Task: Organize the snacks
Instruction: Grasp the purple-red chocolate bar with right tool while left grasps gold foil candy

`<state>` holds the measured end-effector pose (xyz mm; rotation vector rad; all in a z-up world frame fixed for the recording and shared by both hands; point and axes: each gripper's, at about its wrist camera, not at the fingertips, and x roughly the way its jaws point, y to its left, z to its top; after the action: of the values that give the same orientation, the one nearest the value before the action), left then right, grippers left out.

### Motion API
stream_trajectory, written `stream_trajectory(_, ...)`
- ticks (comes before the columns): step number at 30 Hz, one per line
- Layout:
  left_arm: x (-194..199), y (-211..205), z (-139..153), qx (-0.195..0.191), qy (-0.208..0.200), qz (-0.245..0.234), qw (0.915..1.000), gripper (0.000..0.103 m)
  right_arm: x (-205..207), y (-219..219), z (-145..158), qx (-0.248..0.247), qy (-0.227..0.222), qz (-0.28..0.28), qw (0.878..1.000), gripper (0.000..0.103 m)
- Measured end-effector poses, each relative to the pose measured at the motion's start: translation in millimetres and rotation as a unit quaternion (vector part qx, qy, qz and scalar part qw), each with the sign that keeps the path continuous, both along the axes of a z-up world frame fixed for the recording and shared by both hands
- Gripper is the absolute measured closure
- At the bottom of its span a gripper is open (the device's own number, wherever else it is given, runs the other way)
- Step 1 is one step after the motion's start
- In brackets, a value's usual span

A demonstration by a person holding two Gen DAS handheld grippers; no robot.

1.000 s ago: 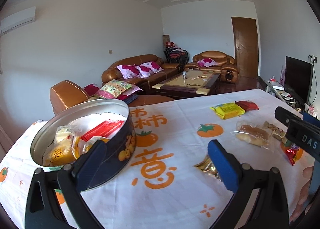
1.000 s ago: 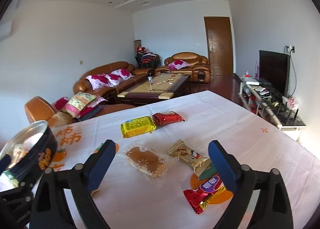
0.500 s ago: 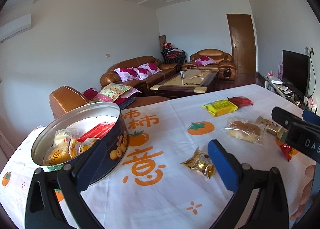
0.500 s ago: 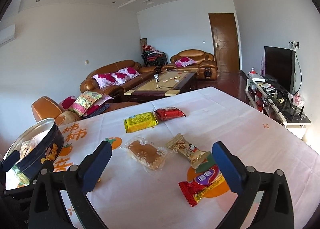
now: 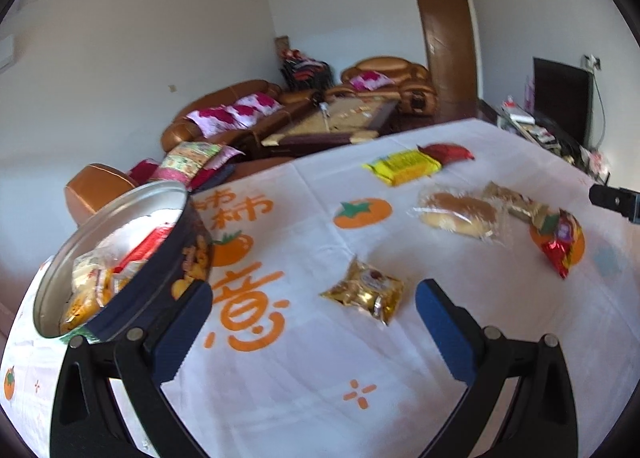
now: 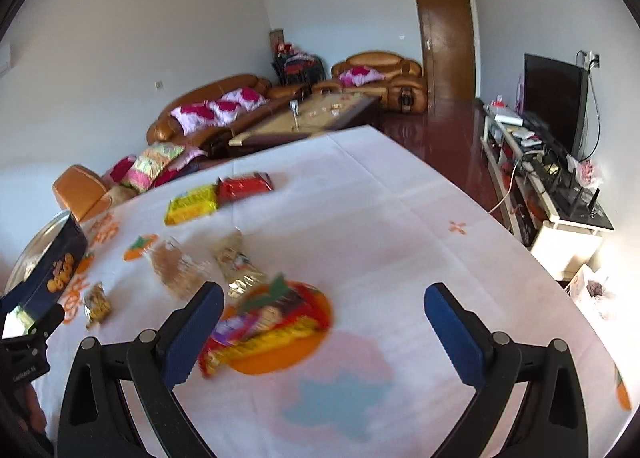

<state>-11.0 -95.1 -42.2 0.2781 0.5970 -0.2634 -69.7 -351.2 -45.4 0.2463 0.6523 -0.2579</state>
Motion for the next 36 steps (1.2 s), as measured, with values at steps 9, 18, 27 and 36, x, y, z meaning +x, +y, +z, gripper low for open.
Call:
stream_trajectory(9,17,-13,-10,0.022,0.047,0.000,0.9987,0.000,36,34,-19,0.027,0.054,0.101,0.993,0.002)
stream_trajectory(18,53,-37,-19,0.043,0.089,0.031,0.9946,0.000,54,57,-36,-0.010,0.113,0.119,0.986,0.018)
stream_trajectory(27,52,-41,-27,0.038,0.112,0.017,0.9929,0.000,39,57,-31,-0.036,0.110,0.126,0.985,0.027)
stream_trajectory(36,34,-36,-9,0.022,0.050,0.017,0.9983,0.000,18,52,-12,-0.021,0.051,0.101,0.993,0.028)
